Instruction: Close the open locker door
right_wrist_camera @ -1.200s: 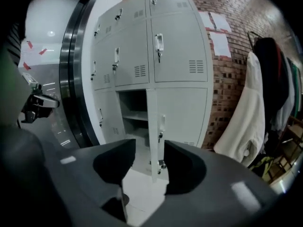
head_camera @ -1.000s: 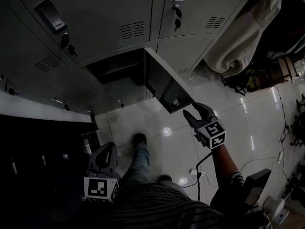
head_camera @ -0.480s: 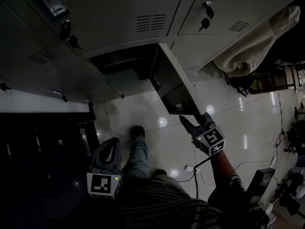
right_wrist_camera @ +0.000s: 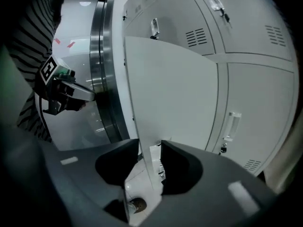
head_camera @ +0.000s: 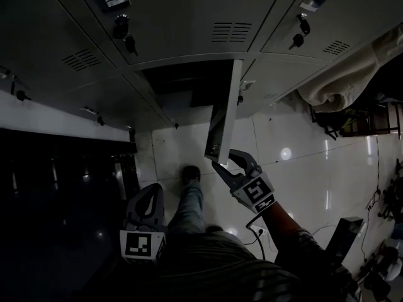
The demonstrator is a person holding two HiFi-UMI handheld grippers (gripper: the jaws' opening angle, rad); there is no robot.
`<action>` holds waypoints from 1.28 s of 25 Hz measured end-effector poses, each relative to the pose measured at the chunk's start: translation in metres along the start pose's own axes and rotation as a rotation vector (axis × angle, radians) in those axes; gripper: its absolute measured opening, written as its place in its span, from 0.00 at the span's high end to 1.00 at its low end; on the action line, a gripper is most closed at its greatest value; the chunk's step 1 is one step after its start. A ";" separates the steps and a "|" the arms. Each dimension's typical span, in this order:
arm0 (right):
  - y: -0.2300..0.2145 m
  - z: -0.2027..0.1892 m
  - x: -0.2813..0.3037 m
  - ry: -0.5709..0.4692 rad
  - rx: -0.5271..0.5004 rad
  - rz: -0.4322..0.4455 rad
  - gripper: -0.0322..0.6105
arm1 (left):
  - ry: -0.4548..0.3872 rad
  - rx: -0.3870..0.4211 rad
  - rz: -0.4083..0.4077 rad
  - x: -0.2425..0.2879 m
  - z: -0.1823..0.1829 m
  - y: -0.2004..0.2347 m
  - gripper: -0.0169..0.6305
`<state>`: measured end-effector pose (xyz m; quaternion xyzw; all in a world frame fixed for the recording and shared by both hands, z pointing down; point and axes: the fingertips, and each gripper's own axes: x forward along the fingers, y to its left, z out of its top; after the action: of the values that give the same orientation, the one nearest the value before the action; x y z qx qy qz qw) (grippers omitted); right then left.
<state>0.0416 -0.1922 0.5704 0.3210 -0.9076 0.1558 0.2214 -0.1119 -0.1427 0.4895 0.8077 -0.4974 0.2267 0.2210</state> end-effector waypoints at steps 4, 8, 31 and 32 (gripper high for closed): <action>0.013 0.015 0.031 -0.007 -0.023 -0.005 0.73 | -0.002 -0.023 0.045 -0.008 -0.005 0.018 0.97; 0.021 0.031 0.062 -0.010 -0.033 -0.013 0.74 | -0.001 -0.054 0.086 -0.014 -0.008 0.040 0.97; -0.064 0.108 0.172 -0.065 0.055 -0.159 0.94 | -0.034 -0.089 0.202 0.000 0.020 0.141 0.97; -0.068 0.110 0.174 -0.066 0.057 -0.166 0.94 | -0.032 -0.090 0.203 0.001 0.021 0.143 0.97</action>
<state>-0.0685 -0.3791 0.5733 0.4061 -0.8799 0.1521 0.1941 -0.2374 -0.2139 0.4923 0.7460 -0.5897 0.2123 0.2250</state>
